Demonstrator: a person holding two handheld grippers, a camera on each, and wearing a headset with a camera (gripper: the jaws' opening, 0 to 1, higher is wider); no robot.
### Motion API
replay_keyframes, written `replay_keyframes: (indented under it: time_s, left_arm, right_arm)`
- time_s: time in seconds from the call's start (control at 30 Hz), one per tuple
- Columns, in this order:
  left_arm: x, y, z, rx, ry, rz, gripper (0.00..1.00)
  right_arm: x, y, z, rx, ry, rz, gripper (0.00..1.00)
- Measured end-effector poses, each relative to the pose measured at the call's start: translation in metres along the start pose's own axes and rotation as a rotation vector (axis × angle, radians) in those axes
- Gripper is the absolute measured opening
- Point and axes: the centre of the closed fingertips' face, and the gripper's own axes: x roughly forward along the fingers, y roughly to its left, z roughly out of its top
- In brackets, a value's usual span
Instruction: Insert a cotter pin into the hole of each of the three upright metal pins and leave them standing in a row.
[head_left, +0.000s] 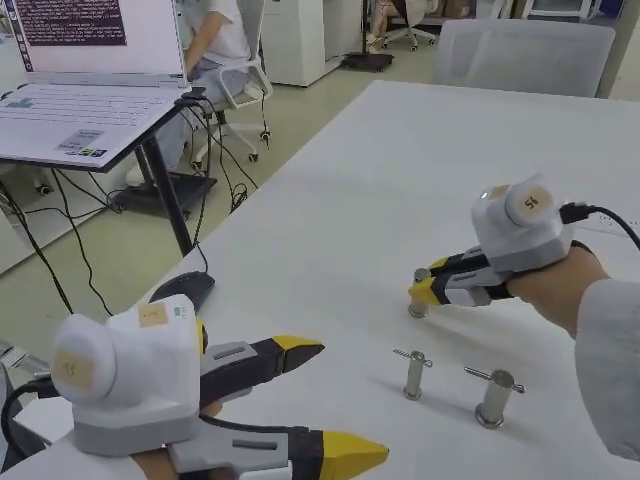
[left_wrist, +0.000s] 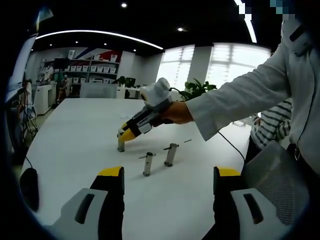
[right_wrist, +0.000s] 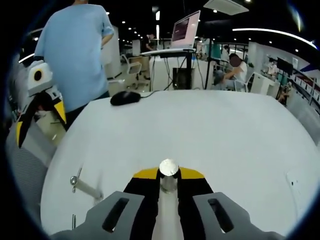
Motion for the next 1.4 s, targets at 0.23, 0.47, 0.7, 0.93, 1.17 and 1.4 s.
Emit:
replay_keyframes:
  time_s: [0.23,0.47,0.7,0.93,1.17,1.4]
  left_arm:
    - [0.004,-0.003,0.002,0.006,-0.001,-0.012,0.72]
    - [0.008,-0.01,0.005,0.018,-0.003,-0.03,0.72]
    - [0.014,-0.021,0.008,0.037,-0.003,-0.056,0.71]
    - [0.02,-0.033,0.009,0.049,0.0,-0.088,0.71]
    - [0.025,-0.044,0.014,0.063,-0.001,-0.114,0.71]
    - [0.028,-0.051,0.015,0.075,0.004,-0.131,0.71]
  right_arm:
    - [-0.023,-0.006,-0.009,0.009,-0.011,-0.017,0.13]
    - [-0.053,-0.007,-0.017,0.02,-0.022,-0.049,0.13]
    - [-0.085,-0.004,-0.034,0.042,-0.022,-0.088,0.13]
    - [-0.116,0.008,-0.057,0.061,-0.008,-0.114,0.13]
    - [-0.142,0.03,-0.074,0.059,-0.007,-0.093,0.13]
    - [-0.159,0.053,-0.087,0.046,-0.007,-0.031,0.13]
